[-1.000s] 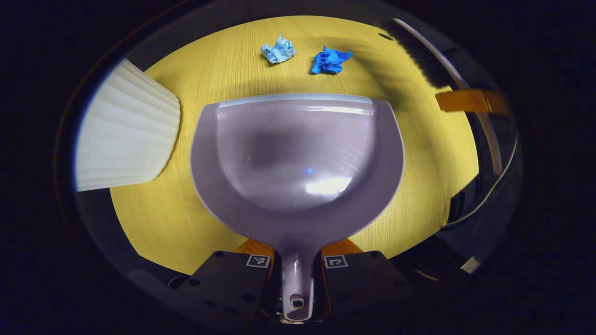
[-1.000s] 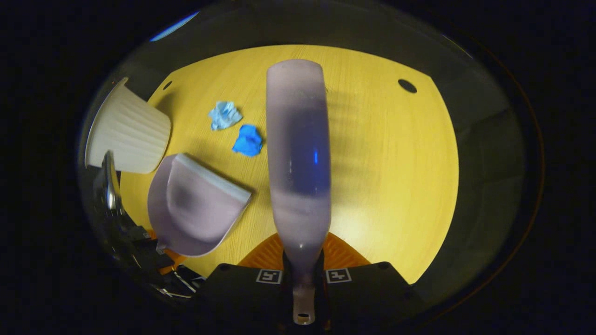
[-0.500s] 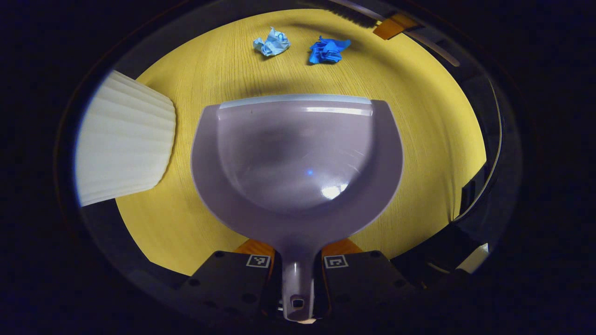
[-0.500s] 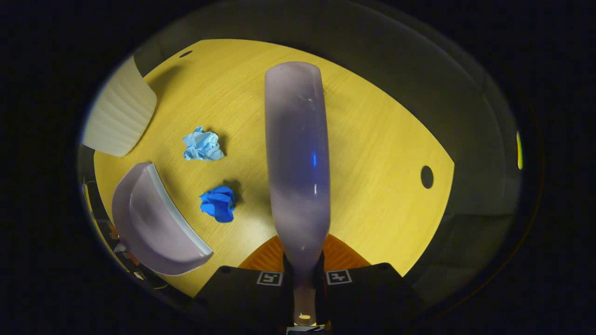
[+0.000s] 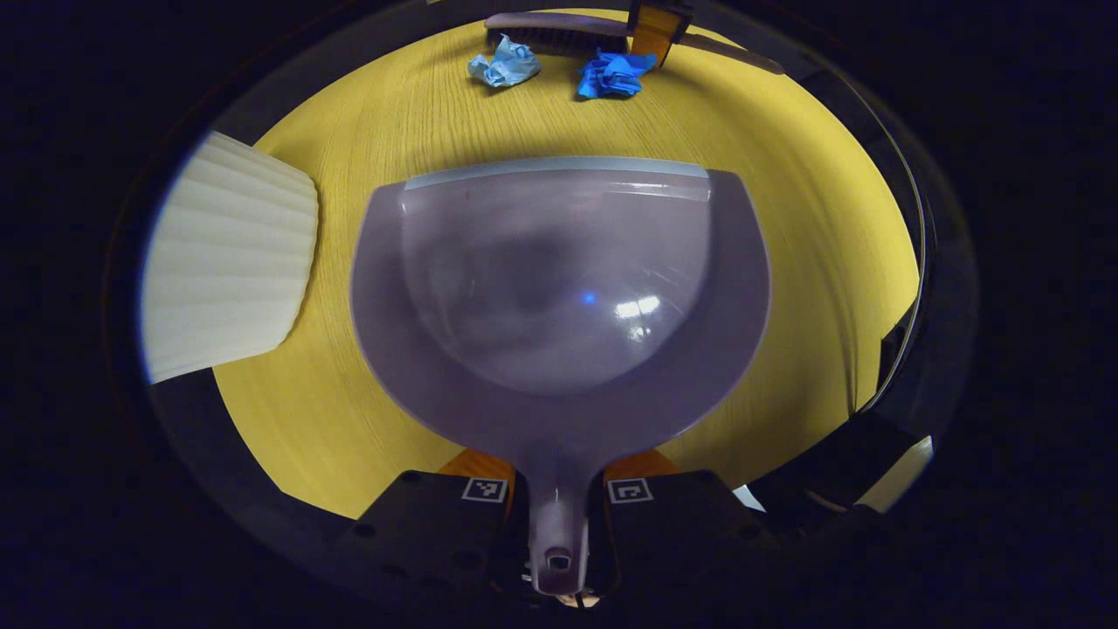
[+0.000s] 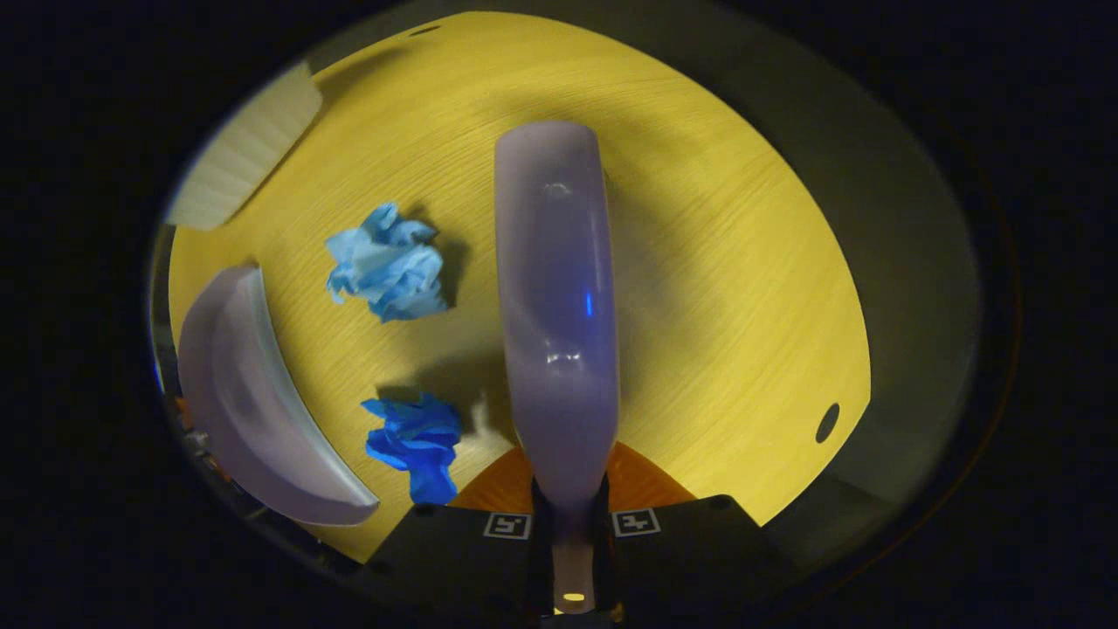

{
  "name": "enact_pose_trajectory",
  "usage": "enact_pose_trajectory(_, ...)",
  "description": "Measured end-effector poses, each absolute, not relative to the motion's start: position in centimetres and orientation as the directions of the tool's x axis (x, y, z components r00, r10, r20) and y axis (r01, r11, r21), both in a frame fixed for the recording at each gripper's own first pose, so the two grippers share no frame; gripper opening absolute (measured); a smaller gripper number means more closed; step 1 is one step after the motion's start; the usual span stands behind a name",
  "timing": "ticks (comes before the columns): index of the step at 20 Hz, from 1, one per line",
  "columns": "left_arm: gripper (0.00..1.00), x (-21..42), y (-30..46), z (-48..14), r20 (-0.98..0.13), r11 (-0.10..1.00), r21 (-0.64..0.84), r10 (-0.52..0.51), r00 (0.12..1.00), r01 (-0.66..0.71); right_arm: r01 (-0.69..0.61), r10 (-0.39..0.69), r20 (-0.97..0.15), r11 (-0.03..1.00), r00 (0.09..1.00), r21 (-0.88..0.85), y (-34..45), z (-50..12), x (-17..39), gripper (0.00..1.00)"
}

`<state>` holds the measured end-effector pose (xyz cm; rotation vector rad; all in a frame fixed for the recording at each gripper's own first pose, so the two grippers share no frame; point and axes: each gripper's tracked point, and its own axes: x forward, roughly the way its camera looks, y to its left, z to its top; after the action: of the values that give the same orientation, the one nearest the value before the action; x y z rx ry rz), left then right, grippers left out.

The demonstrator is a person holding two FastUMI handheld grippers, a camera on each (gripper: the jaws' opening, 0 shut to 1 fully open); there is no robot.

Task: Pick up the small broom and dustpan from the desktop, sweep the trash into the dustpan with the broom, and then empty the trash into the garbage bin.

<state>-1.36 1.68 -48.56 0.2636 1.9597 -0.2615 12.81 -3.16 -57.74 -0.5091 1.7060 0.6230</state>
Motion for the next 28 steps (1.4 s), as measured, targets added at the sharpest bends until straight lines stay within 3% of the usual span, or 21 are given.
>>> enact_pose_trajectory(2, 0.27, -1.3, 1.9, -48.7, -0.925, 0.949, -0.067, 0.056, -0.375, 0.308, -0.668, 0.048, -0.970, 0.717, -0.238, 0.199, -1.2, -56.7, 12.4, 0.18)
enact_pose_trajectory(5, 0.27, -1.4, 2.3, -48.8, -0.925, 0.943, -0.069, 0.063, -0.376, 0.327, -0.773, 0.046, -0.959, 0.582, -0.279, 0.253, 0.3, -55.4, 10.3, 0.19)
enact_pose_trajectory(8, 0.25, -1.6, 2.4, -48.6, -0.929, 0.937, -0.066, 0.068, -0.365, 0.344, -0.771, 0.100, -0.909, 0.496, -0.405, 0.398, 1.0, -53.5, 6.4, 0.19)
enact_pose_trajectory(12, 0.27, -1.6, 2.7, -49.2, -0.949, 0.914, -0.053, 0.079, -0.305, 0.403, -0.607, 0.233, -0.752, 0.467, -0.617, 0.643, 1.6, -52.6, 4.2, 0.19)
enact_pose_trajectory(15, 0.25, -1.5, 2.8, -49.5, -0.965, 0.906, -0.036, 0.078, -0.249, 0.422, -0.471, 0.369, -0.671, 0.501, -0.643, 0.727, 2.8, -52.1, 4.7, 0.19)
enact_pose_trajectory(19, 0.25, -0.7, 2.3, -49.5, -0.991, 0.916, -0.009, 0.046, -0.128, 0.401, -0.439, 0.558, -0.721, 0.572, -0.412, 0.693, 2.2, -48.9, 7.0, 0.19)
enact_pose_trajectory(21, 0.27, 0.2, 1.9, -49.3, -0.999, 0.912, -0.003, 0.019, -0.049, 0.411, -0.387, 0.665, -0.709, 0.605, -0.235, 0.696, 0.3, -45.2, 9.2, 0.19)
enact_pose_trajectory(23, 0.25, 1.0, 2.0, -49.1, -1.000, 0.897, 0.019, 0.006, 0.030, 0.442, -0.300, 0.733, -0.680, 0.648, -0.003, 0.700, -3.3, -40.7, 12.6, 0.19)
enact_pose_trajectory(26, 0.25, 2.0, 2.4, -48.4, -0.985, 0.875, 0.075, -0.010, 0.172, 0.479, -0.191, 0.692, -0.654, 0.717, 0.306, 0.670, -9.1, -36.6, 14.0, 0.19)
enact_pose_trajectory(28, 0.25, 3.0, 3.3, -48.2, -0.964, 0.854, 0.122, -0.019, 0.266, 0.505, -0.125, 0.629, -0.642, 0.750, 0.437, 0.650, -10.8, -36.7, 12.2, 0.18)
